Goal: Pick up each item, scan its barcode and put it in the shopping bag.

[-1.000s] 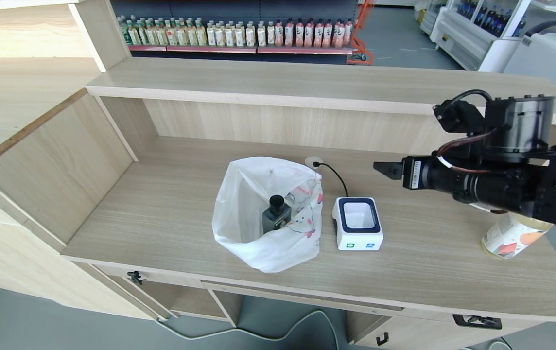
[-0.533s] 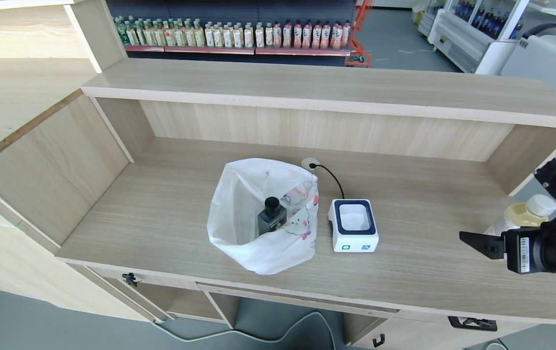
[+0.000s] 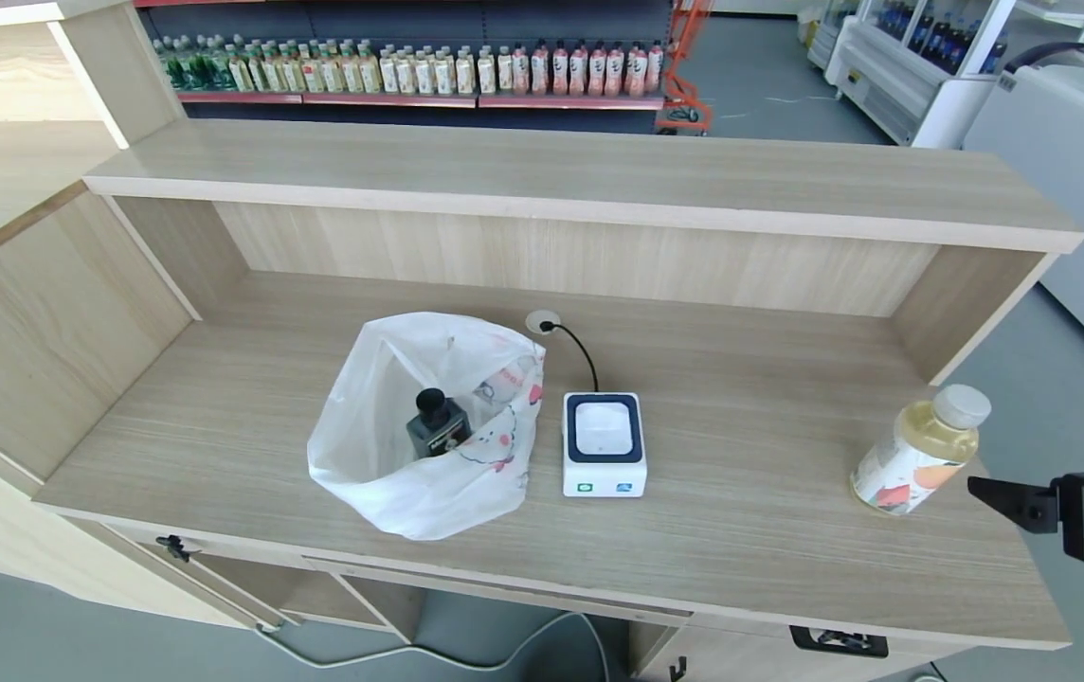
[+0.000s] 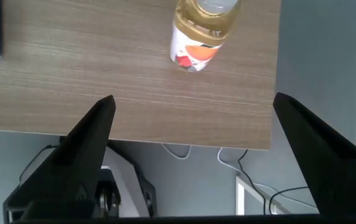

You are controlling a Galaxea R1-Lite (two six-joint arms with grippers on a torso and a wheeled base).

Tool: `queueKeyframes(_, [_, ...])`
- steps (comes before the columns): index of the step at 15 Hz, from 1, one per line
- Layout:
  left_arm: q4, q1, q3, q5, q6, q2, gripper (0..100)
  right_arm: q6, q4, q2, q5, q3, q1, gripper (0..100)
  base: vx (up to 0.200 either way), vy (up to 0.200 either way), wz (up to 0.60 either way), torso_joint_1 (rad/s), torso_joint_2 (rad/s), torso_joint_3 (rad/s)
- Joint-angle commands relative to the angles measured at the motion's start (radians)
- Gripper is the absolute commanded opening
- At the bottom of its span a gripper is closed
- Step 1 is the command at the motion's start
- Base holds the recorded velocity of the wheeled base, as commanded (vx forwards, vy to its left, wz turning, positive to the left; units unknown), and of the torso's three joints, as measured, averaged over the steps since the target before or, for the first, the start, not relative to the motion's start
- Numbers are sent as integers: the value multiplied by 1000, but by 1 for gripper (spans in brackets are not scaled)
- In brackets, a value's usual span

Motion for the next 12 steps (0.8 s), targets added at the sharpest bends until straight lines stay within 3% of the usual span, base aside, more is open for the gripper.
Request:
queueKeyframes(1, [0, 0, 0, 0, 0, 1, 100, 4, 1, 4, 5, 13, -8, 100, 0, -200, 0, 2, -2, 7])
queueKeyframes(4, [0, 0, 0, 0, 0, 0, 100, 9, -2, -5, 81, 66, -7, 100, 0, -200, 0, 1, 2, 1])
queueKeyframes(7, [0, 0, 0, 0, 0, 0, 100, 9, 0, -6, 91, 94, 2, 100, 0, -200, 0, 1, 4, 4])
queueKeyframes(12, [0, 0, 0, 0, 0, 0, 100, 82, -9, 34, 106, 99, 100, 100, 0, 0, 0, 0, 0, 0])
